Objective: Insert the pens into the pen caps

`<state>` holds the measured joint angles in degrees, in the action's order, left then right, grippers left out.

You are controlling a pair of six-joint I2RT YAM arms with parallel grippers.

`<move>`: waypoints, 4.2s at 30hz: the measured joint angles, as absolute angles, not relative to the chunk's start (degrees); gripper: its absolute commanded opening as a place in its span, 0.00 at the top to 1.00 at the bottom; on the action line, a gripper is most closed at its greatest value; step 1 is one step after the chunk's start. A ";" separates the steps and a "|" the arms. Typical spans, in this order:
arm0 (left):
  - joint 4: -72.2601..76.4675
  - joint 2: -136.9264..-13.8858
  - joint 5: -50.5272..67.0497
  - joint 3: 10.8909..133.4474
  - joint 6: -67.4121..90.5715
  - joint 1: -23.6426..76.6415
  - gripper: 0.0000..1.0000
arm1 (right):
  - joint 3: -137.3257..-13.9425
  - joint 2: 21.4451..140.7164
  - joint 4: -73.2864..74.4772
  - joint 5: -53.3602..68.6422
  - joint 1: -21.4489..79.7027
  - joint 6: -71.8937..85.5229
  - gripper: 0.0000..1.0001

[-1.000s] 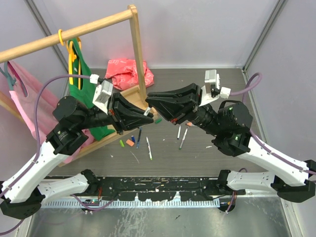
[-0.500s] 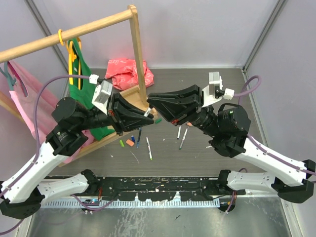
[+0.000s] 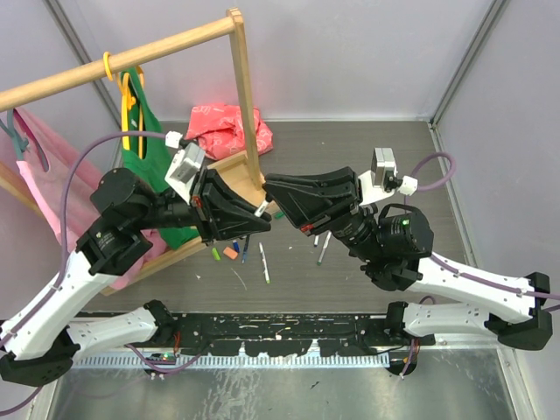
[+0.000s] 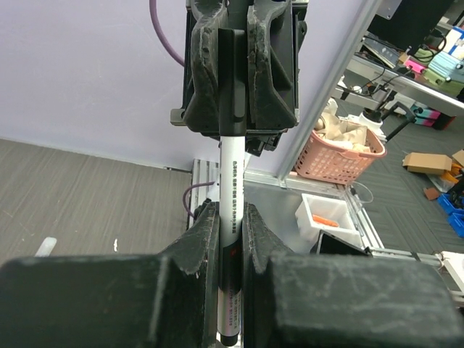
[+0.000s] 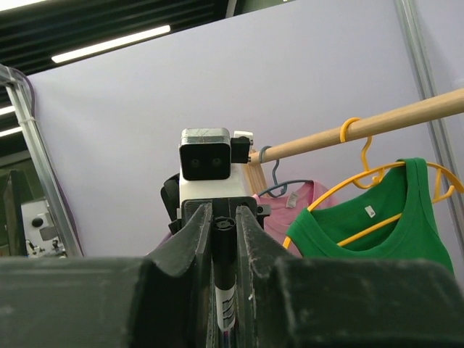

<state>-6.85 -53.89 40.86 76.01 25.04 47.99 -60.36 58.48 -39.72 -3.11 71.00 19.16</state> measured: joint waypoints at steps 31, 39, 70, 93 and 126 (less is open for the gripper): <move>0.60 -58.08 34.89 73.14 26.59 47.59 1.00 | -60.34 48.01 -21.12 -13.28 72.34 8.47 0.49; -3.18 -57.23 30.81 73.06 22.79 47.59 1.00 | -53.25 43.68 -16.43 -19.38 72.34 8.80 0.47; -25.52 -80.31 0.51 69.06 24.56 47.62 1.00 | -42.26 49.91 22.20 -19.42 41.12 31.97 0.19; -19.94 -104.62 -7.31 71.05 28.18 51.81 0.98 | -39.09 41.69 27.81 -17.17 41.12 37.69 0.10; -24.73 -114.54 -14.28 79.26 31.73 52.45 0.89 | -38.24 40.27 30.57 -19.53 41.12 40.18 0.10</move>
<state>-24.73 -114.54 -14.28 79.26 31.73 52.45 -38.24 40.27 30.57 -19.53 41.12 40.18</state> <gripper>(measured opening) 0.105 0.898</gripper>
